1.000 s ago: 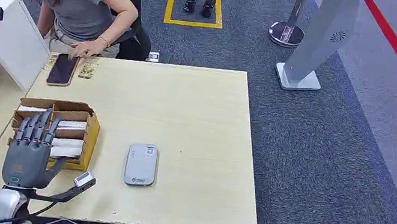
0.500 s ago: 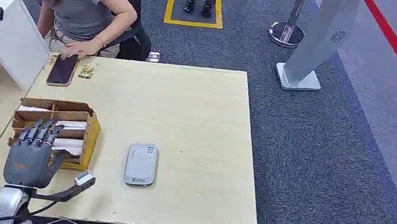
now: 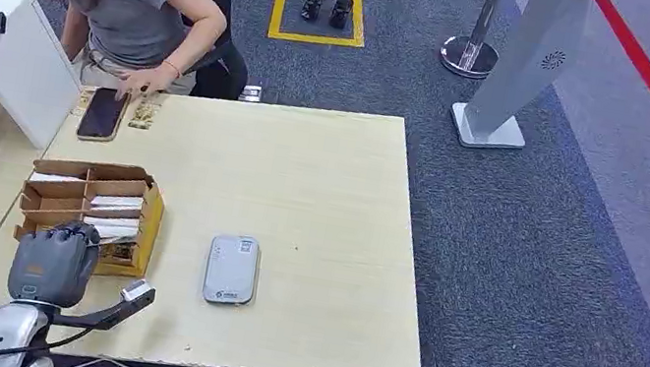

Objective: Pass the card to the sensor for recognition and then transmit it.

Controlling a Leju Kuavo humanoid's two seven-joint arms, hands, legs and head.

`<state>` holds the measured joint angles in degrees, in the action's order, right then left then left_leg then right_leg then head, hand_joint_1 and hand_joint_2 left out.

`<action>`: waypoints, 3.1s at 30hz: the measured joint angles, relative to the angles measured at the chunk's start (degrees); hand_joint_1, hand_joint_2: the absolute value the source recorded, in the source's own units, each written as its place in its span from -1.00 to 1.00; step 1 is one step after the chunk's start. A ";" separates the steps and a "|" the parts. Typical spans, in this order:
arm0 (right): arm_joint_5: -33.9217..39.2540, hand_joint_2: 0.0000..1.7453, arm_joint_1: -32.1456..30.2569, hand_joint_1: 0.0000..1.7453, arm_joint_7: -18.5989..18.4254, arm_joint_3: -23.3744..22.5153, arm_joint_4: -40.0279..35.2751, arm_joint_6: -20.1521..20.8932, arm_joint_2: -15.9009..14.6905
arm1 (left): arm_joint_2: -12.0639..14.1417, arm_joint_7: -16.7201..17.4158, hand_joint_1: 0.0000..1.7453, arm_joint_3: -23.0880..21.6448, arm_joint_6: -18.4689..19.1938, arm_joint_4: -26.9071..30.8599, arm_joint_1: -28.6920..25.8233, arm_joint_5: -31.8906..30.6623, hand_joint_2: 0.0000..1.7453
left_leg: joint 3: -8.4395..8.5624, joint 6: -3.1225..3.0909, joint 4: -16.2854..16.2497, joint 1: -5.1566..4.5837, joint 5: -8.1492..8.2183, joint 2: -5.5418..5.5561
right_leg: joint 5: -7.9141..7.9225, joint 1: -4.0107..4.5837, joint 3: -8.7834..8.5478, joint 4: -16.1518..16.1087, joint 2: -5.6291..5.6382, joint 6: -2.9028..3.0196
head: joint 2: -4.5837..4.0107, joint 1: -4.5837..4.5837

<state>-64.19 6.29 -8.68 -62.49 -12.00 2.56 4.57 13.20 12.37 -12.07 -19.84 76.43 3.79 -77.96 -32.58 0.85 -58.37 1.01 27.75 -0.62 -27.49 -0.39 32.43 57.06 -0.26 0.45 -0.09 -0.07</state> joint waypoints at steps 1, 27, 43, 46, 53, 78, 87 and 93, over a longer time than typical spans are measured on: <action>0.09 -1.00 0.00 -1.00 0.13 0.00 0.00 -0.09 0.00 | 0.00 -0.20 1.00 0.00 0.20 0.00 0.12 0.55 1.00 | 0.00 0.00 0.00 0.00 0.00 0.00 | 0.00 0.00 0.00 0.00 0.00 0.00 | 0.00 0.00; 0.92 -1.00 0.01 -1.00 0.79 0.00 0.00 0.02 0.00 | 0.42 -2.60 1.00 -0.04 1.81 -0.66 3.24 4.74 1.00 | 0.01 0.00 0.00 0.00 -0.01 0.00 | 0.00 0.00 0.01 0.00 0.01 0.00 | 0.00 0.00; 3.30 -1.00 -0.35 -1.00 2.40 -0.98 0.02 0.52 0.00 | 5.11 -3.72 1.00 -4.85 7.50 17.89 7.42 9.71 1.00 | -0.01 0.00 -0.03 0.00 -0.02 0.00 | 0.02 0.00 0.04 0.00 0.01 0.00 | 0.00 0.00; 3.74 -1.00 -0.21 -1.00 2.84 -1.33 0.02 0.55 0.02 | 5.64 -4.15 1.00 -6.45 9.58 21.52 10.46 13.47 1.00 | -0.02 0.00 -0.03 0.00 -0.03 0.00 | 0.04 0.00 0.03 0.00 0.00 0.01 | 0.00 0.02; 3.91 -1.00 0.90 -1.00 2.97 -1.73 0.02 1.29 0.04 | 7.06 -4.29 1.00 -8.09 16.69 23.21 19.56 22.44 1.00 | -0.02 -0.01 -0.04 0.01 -0.09 -0.02 | 0.08 0.01 0.05 0.03 0.03 0.02 | 0.00 -0.02; -0.09 -1.00 3.58 -1.00 -2.47 1.25 0.11 0.52 0.77 | 16.11 1.91 1.00 -2.08 -6.66 -30.75 34.76 -0.94 1.00 | -0.02 0.07 -0.04 0.01 -0.13 -0.13 | 0.11 0.01 0.12 0.12 0.19 0.08 | 0.00 0.00; -0.09 -1.00 3.02 -1.00 -2.19 1.25 0.13 0.96 0.76 | 14.71 -1.42 1.00 -1.75 -10.03 -32.00 34.59 -2.30 1.00 | -0.02 0.07 -0.03 0.02 -0.13 -0.15 | 0.12 0.01 0.12 0.12 0.20 0.09 | 0.00 0.00; -0.09 -1.00 2.92 -1.00 -2.14 1.25 0.13 0.96 0.76 | 14.10 -1.68 1.00 -1.53 -10.19 -32.00 34.58 -2.30 1.00 | -0.02 0.07 -0.03 0.02 -0.13 -0.15 | 0.12 0.01 0.12 0.12 0.20 0.09 | 0.00 0.00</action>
<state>-64.28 9.21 -10.82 -61.24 -11.87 3.52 5.33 27.30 10.69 -13.59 -30.03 44.44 38.37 -80.26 -32.60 0.92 -58.40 1.03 27.62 -0.77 -27.37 -0.38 32.56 57.19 -0.05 0.53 -0.09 -0.07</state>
